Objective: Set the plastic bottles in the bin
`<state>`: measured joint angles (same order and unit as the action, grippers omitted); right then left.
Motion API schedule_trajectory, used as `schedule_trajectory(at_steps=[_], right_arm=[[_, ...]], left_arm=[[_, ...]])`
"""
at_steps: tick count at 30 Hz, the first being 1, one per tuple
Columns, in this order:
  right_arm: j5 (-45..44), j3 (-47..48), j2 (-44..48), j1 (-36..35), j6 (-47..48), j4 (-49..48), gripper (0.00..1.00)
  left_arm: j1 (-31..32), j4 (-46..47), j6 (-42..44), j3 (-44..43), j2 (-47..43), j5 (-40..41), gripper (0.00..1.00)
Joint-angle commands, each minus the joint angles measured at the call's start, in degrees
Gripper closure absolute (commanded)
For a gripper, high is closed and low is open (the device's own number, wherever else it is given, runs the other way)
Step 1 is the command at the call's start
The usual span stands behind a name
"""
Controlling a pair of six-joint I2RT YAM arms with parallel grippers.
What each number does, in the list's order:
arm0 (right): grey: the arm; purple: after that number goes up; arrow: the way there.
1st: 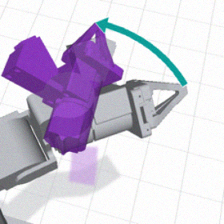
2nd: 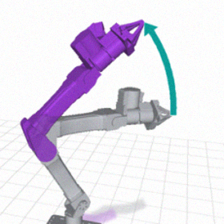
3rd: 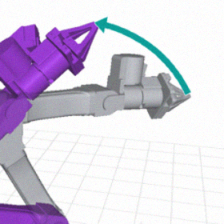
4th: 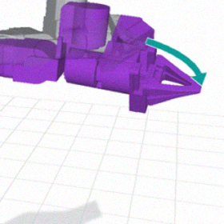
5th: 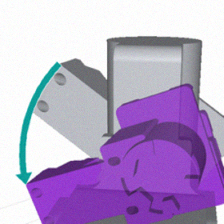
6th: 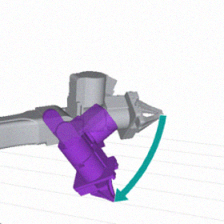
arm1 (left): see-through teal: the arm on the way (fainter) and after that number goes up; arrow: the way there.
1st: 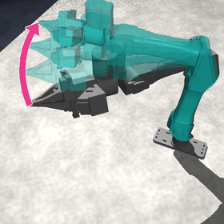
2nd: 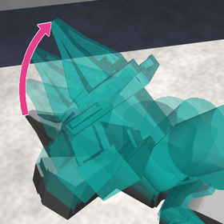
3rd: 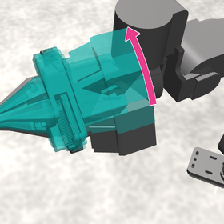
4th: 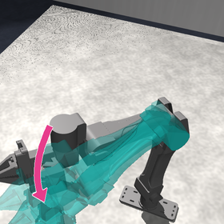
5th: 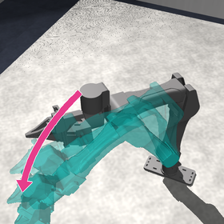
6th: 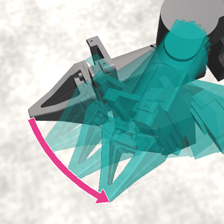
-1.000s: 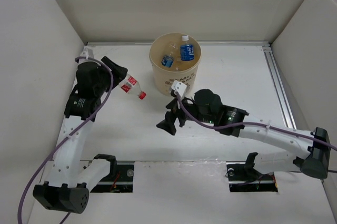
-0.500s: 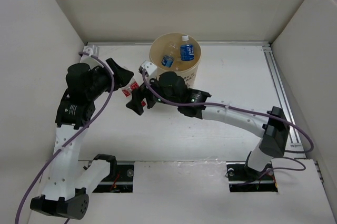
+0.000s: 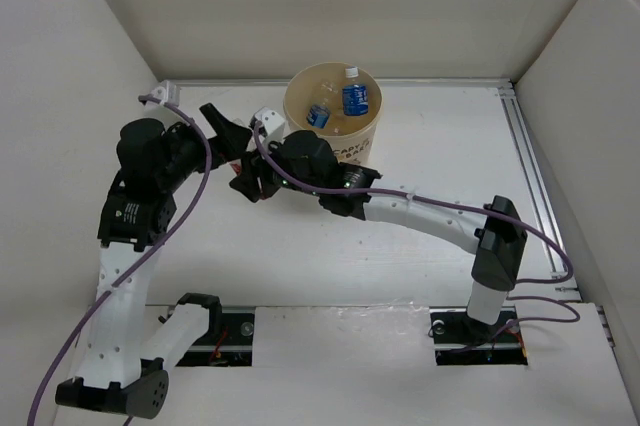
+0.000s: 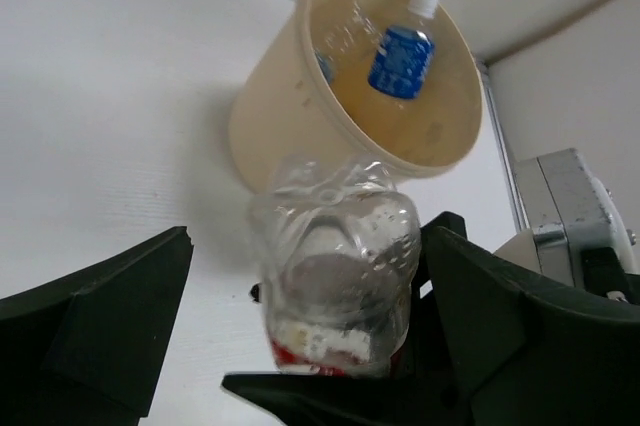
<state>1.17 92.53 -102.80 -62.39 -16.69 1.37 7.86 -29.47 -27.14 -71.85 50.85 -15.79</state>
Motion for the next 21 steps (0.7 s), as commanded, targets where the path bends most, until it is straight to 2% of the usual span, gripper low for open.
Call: schedule_trajectory(at_steps=[1, 4, 6, 11, 16, 18, 19, 20, 21], right_arm=[[-2.67, 3.53, 1.73, 2.97, 0.96, -4.62, 1.0], [-1.26, 5.29, 2.25, 7.89, 1.48, -3.39, 1.0], [0.14, 7.04, 2.26, 11.74, 2.0, -2.78, 1.0], [3.31, 13.19, 0.33, 19.4, 3.23, 1.01, 1.0], [6.57, 21.01, -5.2, 26.08, 6.66, 5.66, 0.96], [6.57, 23.83, -7.58, 27.32, 7.19, 7.59, 0.86], [7.09, 24.36, -8.11, 27.84, 7.2, 7.6, 0.76], [7.61, 24.36, -8.11, 28.63, 7.2, 8.29, 0.42], [7.62, 24.36, -8.11, 28.64, 7.2, 8.3, 0.35]], left_arm=[[0.14, -1.27, -3.61, -7.84, -1.1, 15.19, 0.0], [0.14, -2.86, -8.71, -11.1, -1.63, 25.85, 0.0], [0.14, -2.87, -9.69, -14.01, -1.63, 27.74, 0.0], [0.14, -1.55, -9.16, -15.33, 0.38, 23.89, 0.0], [0.14, 2.84, -8.11, -10.51, 0.92, 19.31, 0.0], [0.14, 3.98, -8.11, -9.27, 0.92, 18.08, 0.0], [0.14, 4.68, -8.11, -8.57, 0.92, 16.95, 0.0], [0.14, 4.69, -7.59, -8.57, 0.92, 16.41, 0.0], [0.14, 5.3, -7.06, -8.57, 1.53, 16.41, 0.0]])
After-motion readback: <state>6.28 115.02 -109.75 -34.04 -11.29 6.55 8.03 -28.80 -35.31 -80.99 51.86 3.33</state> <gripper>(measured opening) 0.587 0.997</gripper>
